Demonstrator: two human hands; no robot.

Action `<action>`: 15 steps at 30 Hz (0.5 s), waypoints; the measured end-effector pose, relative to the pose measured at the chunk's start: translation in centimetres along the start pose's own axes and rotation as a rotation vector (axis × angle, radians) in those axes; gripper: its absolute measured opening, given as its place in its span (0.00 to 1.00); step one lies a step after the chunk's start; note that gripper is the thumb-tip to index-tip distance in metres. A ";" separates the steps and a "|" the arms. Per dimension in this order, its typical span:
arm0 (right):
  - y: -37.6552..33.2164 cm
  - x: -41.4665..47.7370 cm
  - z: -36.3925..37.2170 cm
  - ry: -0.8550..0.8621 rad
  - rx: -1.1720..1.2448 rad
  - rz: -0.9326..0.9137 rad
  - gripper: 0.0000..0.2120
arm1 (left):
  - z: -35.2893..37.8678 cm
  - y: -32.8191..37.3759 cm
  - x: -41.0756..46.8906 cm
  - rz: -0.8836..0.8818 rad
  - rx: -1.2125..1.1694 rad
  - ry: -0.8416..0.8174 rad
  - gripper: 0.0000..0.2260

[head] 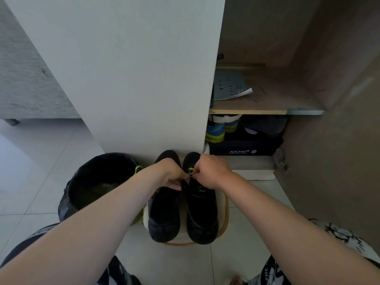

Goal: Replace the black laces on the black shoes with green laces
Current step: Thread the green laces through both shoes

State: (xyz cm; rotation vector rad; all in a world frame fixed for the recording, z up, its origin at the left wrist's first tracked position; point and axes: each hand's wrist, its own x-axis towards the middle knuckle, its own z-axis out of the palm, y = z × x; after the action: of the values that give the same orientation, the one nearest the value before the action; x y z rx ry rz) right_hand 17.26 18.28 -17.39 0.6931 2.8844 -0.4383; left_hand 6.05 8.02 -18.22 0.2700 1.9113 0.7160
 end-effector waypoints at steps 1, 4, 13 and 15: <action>0.1 0.0 0.1 -0.013 0.011 0.006 0.09 | -0.1 0.0 0.0 -0.004 -0.016 -0.009 0.08; 0.3 0.1 0.3 -0.053 0.059 0.019 0.09 | -0.3 0.0 0.0 -0.020 -0.065 -0.063 0.08; 0.4 0.1 0.2 -0.099 0.133 0.019 0.08 | -1.6 0.0 0.0 -0.022 -0.051 -0.114 0.04; 0.4 0.2 -0.1 -0.121 0.143 0.018 0.07 | -1.4 -0.1 0.1 -0.010 -0.038 -0.106 0.04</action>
State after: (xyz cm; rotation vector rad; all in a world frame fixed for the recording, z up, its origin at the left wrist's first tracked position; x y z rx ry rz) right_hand 17.27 18.76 -17.46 0.6870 2.7515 -0.6649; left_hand 4.75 7.51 -17.91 0.2695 1.7953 0.7168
